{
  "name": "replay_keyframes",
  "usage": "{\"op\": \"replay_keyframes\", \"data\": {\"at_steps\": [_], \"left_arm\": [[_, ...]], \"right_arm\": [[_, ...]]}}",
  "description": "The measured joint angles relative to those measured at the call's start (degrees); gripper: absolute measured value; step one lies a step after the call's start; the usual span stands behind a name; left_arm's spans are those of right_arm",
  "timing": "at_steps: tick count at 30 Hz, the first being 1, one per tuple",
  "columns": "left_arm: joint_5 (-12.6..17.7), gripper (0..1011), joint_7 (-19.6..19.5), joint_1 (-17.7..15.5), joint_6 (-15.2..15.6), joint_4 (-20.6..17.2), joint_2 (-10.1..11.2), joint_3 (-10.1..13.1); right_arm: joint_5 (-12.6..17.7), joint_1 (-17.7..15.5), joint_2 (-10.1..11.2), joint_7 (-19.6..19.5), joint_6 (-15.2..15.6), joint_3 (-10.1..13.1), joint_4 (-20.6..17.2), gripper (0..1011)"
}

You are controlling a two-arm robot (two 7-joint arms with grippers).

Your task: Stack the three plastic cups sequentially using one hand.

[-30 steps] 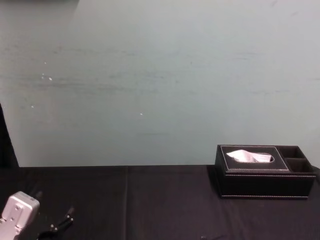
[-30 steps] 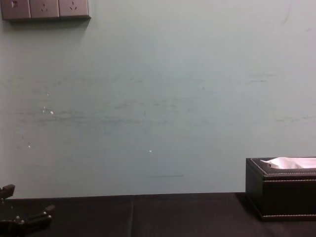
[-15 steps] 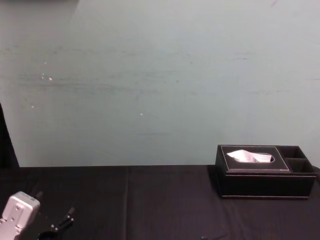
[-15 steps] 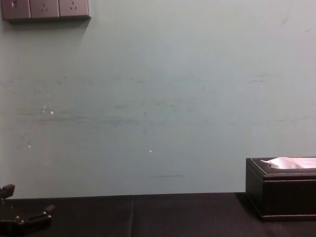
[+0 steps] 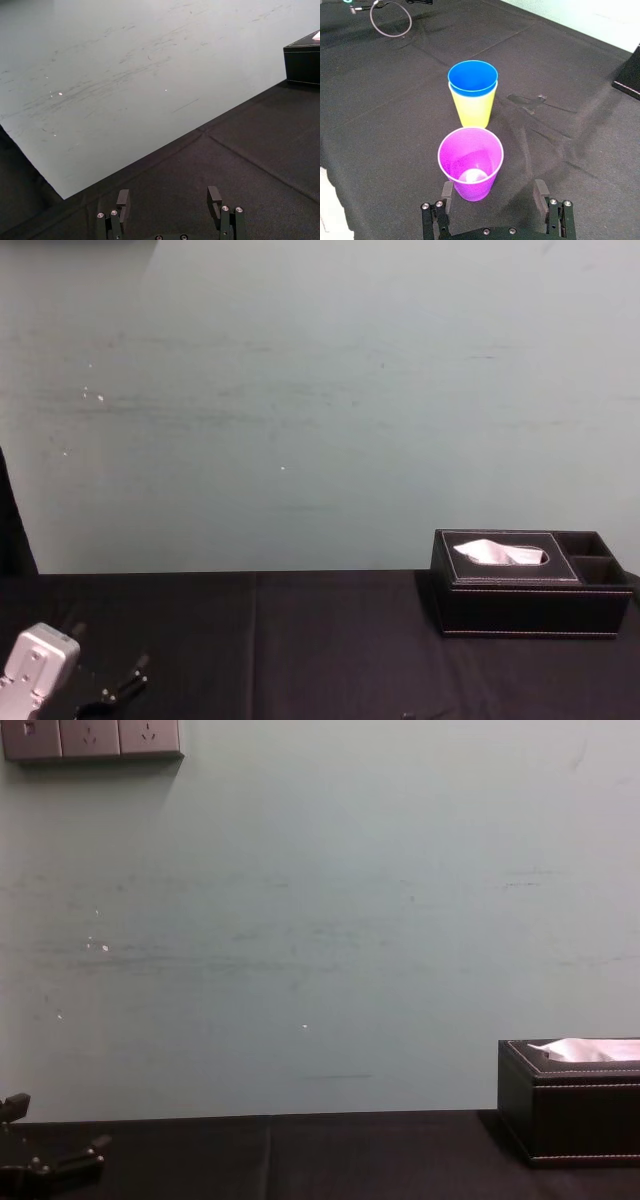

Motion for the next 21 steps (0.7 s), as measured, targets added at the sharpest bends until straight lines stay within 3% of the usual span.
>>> {"op": "replay_keyframes", "data": {"at_steps": [21], "left_arm": [[0.0, 1010, 0.0, 0.0, 0.0, 0.0, 0.0, 0.0]], "right_arm": [[-1.6, 3.2, -1.0, 1.5, 1.5, -4.2, 0.7, 1000]]}}
